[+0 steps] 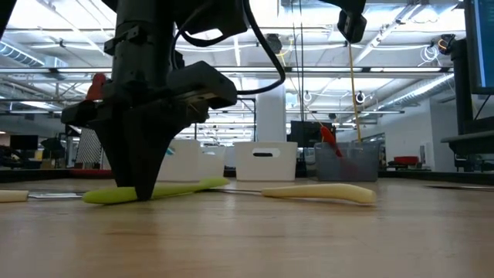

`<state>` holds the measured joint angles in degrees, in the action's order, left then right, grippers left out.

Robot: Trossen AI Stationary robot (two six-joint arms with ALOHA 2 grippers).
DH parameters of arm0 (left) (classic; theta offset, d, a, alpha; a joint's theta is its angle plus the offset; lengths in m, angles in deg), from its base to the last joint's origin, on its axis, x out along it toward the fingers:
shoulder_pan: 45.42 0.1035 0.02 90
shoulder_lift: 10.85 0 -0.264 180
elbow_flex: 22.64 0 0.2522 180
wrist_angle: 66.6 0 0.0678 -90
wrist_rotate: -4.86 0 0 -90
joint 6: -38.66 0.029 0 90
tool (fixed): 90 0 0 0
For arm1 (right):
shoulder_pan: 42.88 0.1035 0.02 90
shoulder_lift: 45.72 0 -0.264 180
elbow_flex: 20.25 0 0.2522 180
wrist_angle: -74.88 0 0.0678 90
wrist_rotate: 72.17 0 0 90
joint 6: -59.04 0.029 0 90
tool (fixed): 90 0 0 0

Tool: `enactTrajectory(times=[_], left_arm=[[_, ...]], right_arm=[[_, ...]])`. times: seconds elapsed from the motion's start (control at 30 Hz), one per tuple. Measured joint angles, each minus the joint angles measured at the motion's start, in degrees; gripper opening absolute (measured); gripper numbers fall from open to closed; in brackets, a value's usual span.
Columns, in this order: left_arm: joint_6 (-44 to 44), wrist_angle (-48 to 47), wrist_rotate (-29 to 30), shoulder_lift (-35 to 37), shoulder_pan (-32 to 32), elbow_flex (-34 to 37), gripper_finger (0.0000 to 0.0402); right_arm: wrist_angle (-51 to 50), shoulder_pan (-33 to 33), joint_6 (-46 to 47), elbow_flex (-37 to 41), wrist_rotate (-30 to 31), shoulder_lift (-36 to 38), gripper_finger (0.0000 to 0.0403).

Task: Pick & Place Kitchen Items
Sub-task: Put the green serving spoon into the black bin

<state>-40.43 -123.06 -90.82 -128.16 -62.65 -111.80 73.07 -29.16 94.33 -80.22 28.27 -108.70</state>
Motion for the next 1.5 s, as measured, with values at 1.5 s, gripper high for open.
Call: enactTrajectory(times=[1.5], left_arm=[[1.71,-3.46,10.14,13.46,0.24,0.11,0.0041]], right_arm=[[-0.59,0.00,1.76,0.35,-0.09,-0.02,0.0086]])
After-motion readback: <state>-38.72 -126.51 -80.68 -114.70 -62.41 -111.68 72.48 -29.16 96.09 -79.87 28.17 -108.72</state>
